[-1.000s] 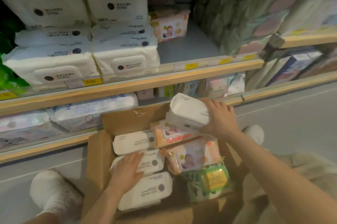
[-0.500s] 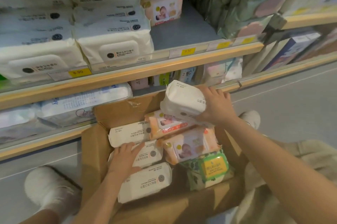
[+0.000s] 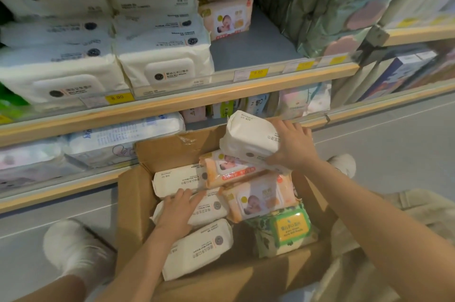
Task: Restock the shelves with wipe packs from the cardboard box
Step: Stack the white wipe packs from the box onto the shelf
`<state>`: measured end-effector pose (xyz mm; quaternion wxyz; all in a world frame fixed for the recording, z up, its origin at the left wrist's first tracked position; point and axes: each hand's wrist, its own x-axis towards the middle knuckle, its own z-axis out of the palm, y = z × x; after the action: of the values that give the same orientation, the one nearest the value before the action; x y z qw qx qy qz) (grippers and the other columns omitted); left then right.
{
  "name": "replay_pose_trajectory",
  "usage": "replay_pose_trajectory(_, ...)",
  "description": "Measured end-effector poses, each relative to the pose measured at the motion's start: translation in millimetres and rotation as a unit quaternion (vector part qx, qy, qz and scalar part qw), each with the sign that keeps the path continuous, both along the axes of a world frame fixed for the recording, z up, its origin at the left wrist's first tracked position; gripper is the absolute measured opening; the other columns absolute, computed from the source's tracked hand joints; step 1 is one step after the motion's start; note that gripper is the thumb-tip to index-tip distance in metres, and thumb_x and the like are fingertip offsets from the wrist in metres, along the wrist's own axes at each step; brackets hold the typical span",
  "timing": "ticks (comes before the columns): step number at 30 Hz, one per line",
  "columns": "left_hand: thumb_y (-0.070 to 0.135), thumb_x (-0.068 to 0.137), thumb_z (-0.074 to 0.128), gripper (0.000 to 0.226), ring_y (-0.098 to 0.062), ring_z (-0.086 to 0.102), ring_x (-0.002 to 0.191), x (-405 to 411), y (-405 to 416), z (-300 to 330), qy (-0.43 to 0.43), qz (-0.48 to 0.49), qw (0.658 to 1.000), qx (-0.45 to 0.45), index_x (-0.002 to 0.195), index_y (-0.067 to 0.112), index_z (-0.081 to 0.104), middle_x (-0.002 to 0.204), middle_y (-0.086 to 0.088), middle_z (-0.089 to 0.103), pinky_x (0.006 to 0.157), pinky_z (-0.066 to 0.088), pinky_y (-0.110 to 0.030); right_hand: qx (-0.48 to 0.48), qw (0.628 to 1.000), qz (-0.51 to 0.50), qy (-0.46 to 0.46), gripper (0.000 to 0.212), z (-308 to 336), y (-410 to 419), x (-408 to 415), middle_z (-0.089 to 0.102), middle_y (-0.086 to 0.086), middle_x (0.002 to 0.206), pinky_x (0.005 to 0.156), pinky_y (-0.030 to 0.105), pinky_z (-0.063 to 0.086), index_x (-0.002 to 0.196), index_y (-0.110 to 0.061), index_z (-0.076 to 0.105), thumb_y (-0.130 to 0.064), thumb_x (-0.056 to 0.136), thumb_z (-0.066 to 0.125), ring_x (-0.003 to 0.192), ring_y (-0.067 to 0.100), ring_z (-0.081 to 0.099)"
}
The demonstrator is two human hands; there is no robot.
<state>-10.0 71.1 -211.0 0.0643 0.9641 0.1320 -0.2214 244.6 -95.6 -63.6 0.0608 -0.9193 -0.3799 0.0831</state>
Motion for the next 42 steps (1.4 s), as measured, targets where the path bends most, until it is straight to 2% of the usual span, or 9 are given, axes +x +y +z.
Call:
replay_pose_trajectory(4, 0.048, 0.083, 0.056, 0.077, -0.026, 0.03, 0.122, 0, -1, 42, -0.053, -0.036, 0.997, 0.048, 0.146, 0.035, 0.014, 0.136, -0.006, 0.035, 0.09, 0.029, -0.044, 0.004, 1.0, 0.014, 0.001, 0.09, 11, -1, -5, 0.048, -0.003, 0.127, 0.095, 0.04, 0.028, 0.135, -0.029, 0.035, -0.045, 0.057, 0.079, 0.116, 0.023, 0.042)
replay_pose_trajectory(7, 0.049, 0.084, 0.054, 0.077, -0.027, 0.028, 0.126, -10, 1, 74, -0.035, -0.043, 0.996, 0.067, 0.147, 0.035, 0.013, 0.139, -0.007, 0.031, 0.095, 0.029, -0.044, 0.006, 1.0, 0.026, -0.013, 0.087, 23, -3, -13, 0.049, -0.003, 0.125, 0.094, 0.04, 0.028, 0.132, -0.028, 0.037, -0.045, 0.058, 0.079, 0.114, 0.023, 0.042)
replay_pose_trajectory(18, 0.055, 0.076, 0.057, 0.08, -0.022, 0.032, 0.118, -49, 24, 174, -0.169, 0.048, 0.983, 0.058, 0.145, 0.041, 0.018, 0.128, 0.0, 0.038, 0.09, 0.033, -0.04, 0.068, 0.994, 0.061, -0.055, 0.091, 114, 9, -37, 0.049, -0.003, 0.128, 0.092, 0.038, 0.028, 0.135, -0.028, 0.037, -0.045, 0.057, 0.08, 0.116, 0.023, 0.042)
replay_pose_trajectory(23, 0.075, 0.054, 0.026, 0.097, -0.022, 0.031, 0.12, -87, 67, 224, -0.214, 0.131, 0.964, 0.083, 0.145, 0.04, 0.021, 0.13, 0.0, 0.039, 0.091, 0.028, -0.039, 0.083, 0.985, 0.111, -0.099, 0.088, 155, 44, -54, 0.047, -0.002, 0.128, 0.092, 0.036, 0.027, 0.136, -0.028, 0.036, -0.044, 0.06, 0.079, 0.115, 0.023, 0.041)
replay_pose_trajectory(28, 0.059, 0.061, 0.063, 0.091, -0.021, 0.029, 0.117, -130, 118, 243, -0.279, 0.24, 0.924, 0.104, 0.143, 0.042, 0.028, 0.126, 0.0, 0.042, 0.087, 0.03, -0.04, 0.115, 0.972, 0.159, -0.126, 0.09, 185, 114, -72, 0.048, 0.0, 0.124, 0.092, 0.039, 0.027, 0.135, -0.026, 0.038, -0.045, 0.057, 0.08, 0.114, 0.027, 0.041)
replay_pose_trajectory(31, 0.061, 0.054, 0.057, 0.093, -0.019, 0.029, 0.112, -149, 144, 247, -0.298, 0.29, 0.904, 0.102, 0.142, 0.041, 0.031, 0.123, 0.002, 0.044, 0.082, 0.03, -0.038, 0.118, 0.964, 0.192, -0.141, 0.091, 194, 166, -86, 0.047, 0.001, 0.127, 0.092, 0.04, 0.027, 0.136, -0.027, 0.036, -0.046, 0.058, 0.08, 0.114, 0.027, 0.041)
replay_pose_trajectory(37, 0.047, 0.06, 0.077, 0.09, -0.02, 0.032, 0.113, -175, 188, 245, -0.332, 0.312, 0.88, 0.138, 0.14, 0.04, 0.036, 0.12, 0.003, 0.046, 0.078, 0.028, -0.037, 0.102, 0.956, 0.238, -0.14, 0.095, 203, 282, -110, 0.05, 0.008, 0.132, 0.103, 0.046, 0.03, 0.144, -0.024, 0.029, -0.041, 0.065, 0.079, 0.121, 0.031, 0.045)
replay_pose_trajectory(40, 0.049, 0.058, 0.074, 0.089, -0.017, 0.03, 0.109, -180, 203, 241, -0.331, 0.314, 0.878, 0.143, 0.139, 0.041, 0.037, 0.116, 0.004, 0.046, 0.075, 0.026, -0.035, 0.108, 0.951, 0.265, -0.121, 0.092, 193, 323, -118, 0.038, 0.006, 0.145, 0.109, 0.044, 0.028, 0.147, -0.031, 0.019, -0.033, 0.073, 0.073, 0.131, 0.03, 0.036)
replay_pose_trajectory(42, 0.047, 0.059, 0.076, 0.09, -0.015, 0.028, 0.108, -180, 208, 238, -0.323, 0.315, 0.881, 0.145, 0.139, 0.041, 0.035, 0.115, 0.005, 0.044, 0.074, 0.024, -0.035, 0.107, 0.939, 0.288, -0.153, 0.083, 180, 339, -124, 0.03, 0.004, 0.149, 0.111, 0.052, 0.026, 0.147, -0.035, 0.015, -0.031, 0.081, 0.066, 0.134, 0.03, 0.033)
